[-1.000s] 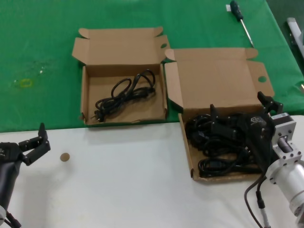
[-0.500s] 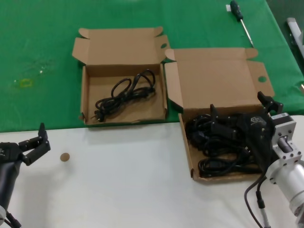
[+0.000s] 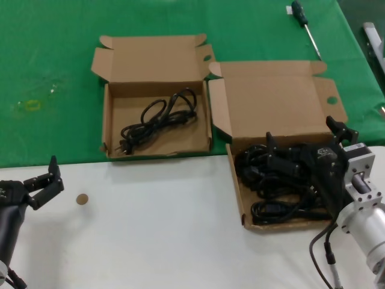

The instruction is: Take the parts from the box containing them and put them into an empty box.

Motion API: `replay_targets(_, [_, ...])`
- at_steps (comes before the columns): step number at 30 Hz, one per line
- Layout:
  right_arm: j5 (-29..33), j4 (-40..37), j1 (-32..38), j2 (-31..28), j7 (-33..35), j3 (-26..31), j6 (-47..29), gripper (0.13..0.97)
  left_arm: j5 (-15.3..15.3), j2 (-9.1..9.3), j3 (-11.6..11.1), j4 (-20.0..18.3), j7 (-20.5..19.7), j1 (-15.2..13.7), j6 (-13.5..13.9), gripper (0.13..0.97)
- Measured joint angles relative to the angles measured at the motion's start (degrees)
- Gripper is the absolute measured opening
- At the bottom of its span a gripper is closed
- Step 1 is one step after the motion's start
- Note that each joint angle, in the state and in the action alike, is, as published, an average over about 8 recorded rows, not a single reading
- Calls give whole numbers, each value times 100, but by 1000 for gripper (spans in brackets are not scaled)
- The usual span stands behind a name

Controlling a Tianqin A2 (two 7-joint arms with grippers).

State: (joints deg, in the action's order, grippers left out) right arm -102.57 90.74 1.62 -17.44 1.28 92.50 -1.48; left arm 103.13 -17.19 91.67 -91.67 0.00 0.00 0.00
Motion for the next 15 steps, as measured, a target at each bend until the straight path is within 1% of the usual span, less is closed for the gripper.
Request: replay_targets(15, [0, 0, 0, 0, 0, 0, 0, 966, 0, 0, 0, 0, 0, 0, 0, 966])
